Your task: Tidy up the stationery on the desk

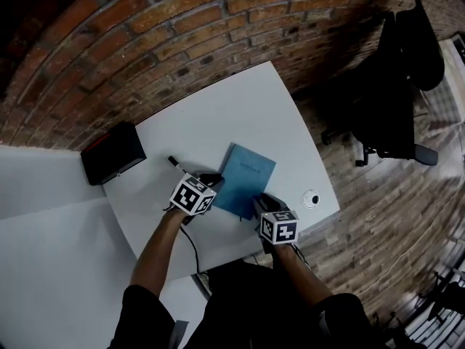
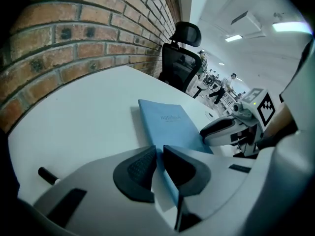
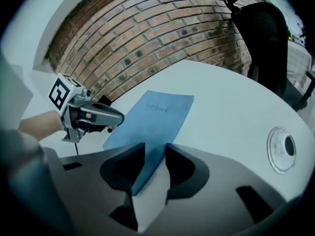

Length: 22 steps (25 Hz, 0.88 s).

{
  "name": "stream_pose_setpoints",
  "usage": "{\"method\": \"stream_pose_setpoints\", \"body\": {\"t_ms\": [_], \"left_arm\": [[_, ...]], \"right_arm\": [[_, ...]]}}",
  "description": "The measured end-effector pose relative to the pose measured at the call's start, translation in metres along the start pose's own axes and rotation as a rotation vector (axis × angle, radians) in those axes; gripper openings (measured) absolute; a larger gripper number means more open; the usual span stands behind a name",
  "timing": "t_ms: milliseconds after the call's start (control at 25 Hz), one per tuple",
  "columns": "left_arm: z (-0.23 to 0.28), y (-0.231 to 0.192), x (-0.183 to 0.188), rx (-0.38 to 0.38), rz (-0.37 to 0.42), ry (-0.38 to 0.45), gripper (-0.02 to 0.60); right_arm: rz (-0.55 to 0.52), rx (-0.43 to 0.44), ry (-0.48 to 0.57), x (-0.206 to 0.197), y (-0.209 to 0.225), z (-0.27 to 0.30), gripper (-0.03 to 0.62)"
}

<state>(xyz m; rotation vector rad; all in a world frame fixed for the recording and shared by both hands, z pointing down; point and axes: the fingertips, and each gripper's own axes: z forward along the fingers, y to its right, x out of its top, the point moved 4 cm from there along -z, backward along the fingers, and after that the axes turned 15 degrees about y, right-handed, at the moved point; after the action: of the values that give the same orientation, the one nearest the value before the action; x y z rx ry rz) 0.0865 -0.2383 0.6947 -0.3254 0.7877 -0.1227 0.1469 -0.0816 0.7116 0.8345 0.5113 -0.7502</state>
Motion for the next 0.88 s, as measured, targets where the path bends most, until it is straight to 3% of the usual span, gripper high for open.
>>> {"method": "stream_pose_setpoints", "body": {"t_ms": [160, 360, 760, 880], "left_arm": [[-0.007, 0.008, -0.002, 0.009, -0.031, 0.021, 0.052], [-0.015, 0.025, -0.011, 0.019, -0.052, 0.04, 0.052], [-0.027, 0.052, -0.041, 0.091, -0.155, 0.068, 0.052], [-0.03, 0.06, -0.048, 0.102, -0.193, 0.084, 0.052]], "right_arm": [[0.025, -0.024, -0.028, 0.001, 0.008, -0.003, 0.098], [-0.048, -0.05, -0.057, 0.0, 0.012, -0.007, 0.098], [0.001, -0.018, -0.129, 0.0, 0.019, -0.011, 0.095], [-0.064, -0.001, -0.14, 0.004, 0.017, -0.015, 0.095]]}}
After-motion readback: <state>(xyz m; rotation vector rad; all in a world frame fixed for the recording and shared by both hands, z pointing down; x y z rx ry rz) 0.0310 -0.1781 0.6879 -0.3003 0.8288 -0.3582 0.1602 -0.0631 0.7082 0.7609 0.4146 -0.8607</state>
